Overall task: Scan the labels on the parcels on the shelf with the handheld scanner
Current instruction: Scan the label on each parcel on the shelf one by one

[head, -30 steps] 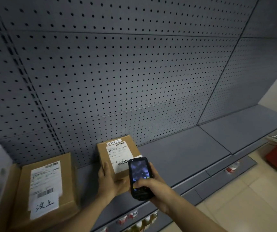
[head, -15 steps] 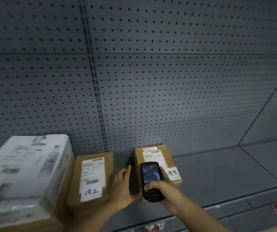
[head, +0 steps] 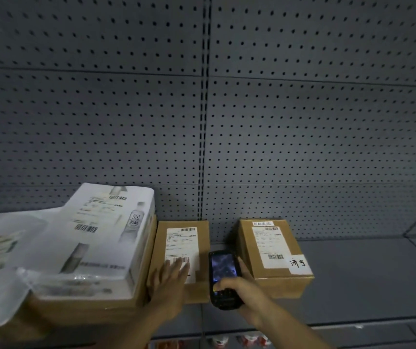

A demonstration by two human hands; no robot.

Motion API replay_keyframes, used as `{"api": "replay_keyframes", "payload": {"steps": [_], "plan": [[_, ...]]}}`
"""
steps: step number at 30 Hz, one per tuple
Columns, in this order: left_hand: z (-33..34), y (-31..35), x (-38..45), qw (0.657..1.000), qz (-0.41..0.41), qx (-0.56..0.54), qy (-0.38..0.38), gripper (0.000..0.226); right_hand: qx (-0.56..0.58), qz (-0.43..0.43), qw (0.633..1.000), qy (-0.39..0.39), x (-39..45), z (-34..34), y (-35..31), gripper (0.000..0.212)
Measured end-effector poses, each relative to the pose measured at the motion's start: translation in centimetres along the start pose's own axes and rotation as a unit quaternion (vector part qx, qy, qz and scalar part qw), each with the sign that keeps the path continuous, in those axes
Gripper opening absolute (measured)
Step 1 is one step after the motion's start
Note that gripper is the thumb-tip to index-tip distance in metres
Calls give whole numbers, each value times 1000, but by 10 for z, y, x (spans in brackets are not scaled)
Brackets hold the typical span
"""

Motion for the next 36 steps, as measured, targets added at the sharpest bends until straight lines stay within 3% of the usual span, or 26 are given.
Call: {"api": "replay_keyframes", "payload": {"steps": [9, 15, 22, 29, 36], "plan": [[11, 7, -22, 992, 81, -85, 44, 69, 14, -26, 999, -30, -7, 20, 13, 73], [12, -9, -23, 991, 38, -120, 50, 104, 26, -22, 999, -38, -13, 29, 25, 63], [20, -35, -11, 972, -32, -233, -7, 124, 26, 21, 999, 22, -16, 36, 49, 91], [25, -37, -7, 944, -10, -328, 20, 128, 34, 19, 998, 39, -31, 44, 61, 91], [24, -36, -12, 948, 6, -316, 27, 118, 38, 1, 999, 31, -48, 48, 62, 90]]}}
Point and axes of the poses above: each hand's wrist, its own x-axis towards the middle knuckle, its own z-axis out of the palm, y = z × x, the point moved 2 cm from there along x, towards the middle knuckle, and after that the axes turned 10 degrees about -x, right-handed, at the moved point
